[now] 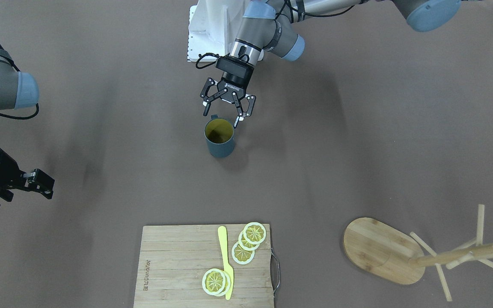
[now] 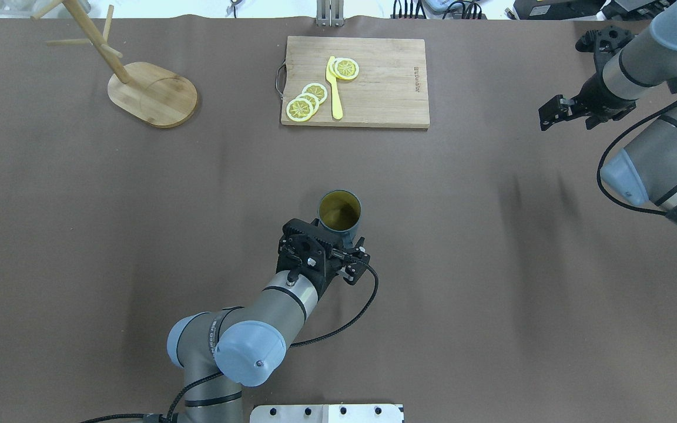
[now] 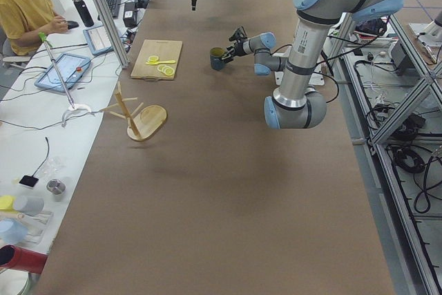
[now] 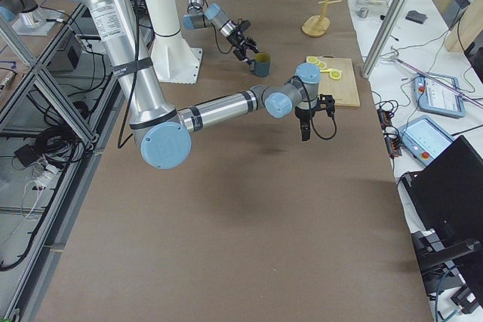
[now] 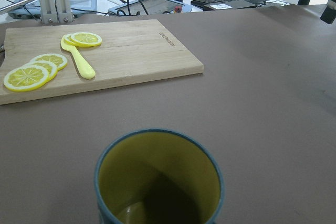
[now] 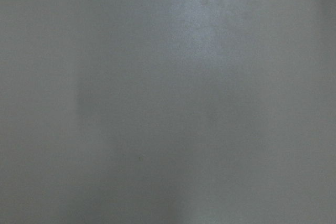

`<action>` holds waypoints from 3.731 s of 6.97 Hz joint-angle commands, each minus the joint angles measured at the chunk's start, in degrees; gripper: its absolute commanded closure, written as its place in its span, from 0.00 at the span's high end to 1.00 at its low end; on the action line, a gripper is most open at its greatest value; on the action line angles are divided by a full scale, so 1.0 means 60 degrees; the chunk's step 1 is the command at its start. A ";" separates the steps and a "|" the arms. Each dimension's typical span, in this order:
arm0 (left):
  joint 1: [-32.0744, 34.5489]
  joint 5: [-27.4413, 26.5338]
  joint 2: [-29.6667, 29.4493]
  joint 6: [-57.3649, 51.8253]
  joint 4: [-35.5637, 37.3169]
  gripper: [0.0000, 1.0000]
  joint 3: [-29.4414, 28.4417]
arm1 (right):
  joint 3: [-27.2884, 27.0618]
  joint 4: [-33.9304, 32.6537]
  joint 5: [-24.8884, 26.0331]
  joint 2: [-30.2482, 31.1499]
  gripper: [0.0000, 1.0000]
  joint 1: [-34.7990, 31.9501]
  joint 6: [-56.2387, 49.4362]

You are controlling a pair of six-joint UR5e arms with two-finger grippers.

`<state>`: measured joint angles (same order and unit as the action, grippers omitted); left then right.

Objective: Hang cup on storage rack
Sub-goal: 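Close the left gripper on the mug rim and lift the mug, then carry the mug with the left gripper up to the wooden rack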

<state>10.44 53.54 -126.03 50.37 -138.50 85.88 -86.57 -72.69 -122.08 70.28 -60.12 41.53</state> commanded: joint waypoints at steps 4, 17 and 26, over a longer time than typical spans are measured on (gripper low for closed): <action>0.0370 0.0028 -0.0016 0.0013 0.0012 0.97 -0.0293 | 0.0001 0.0000 0.0000 0.0020 1.00 0.0000 0.0006; 0.1990 0.2538 -0.0001 0.0202 -0.1231 0.00 0.0277 | 0.0000 0.0015 0.0015 0.0094 1.00 0.0000 0.0006; 0.6171 0.7835 0.1916 0.7985 -0.4712 0.00 0.0147 | 0.0030 0.0030 0.0131 0.0094 1.00 0.0044 -0.0125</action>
<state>47.08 100.31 -115.76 90.79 -161.89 87.41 -86.49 -72.51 -121.51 70.91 -59.89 40.76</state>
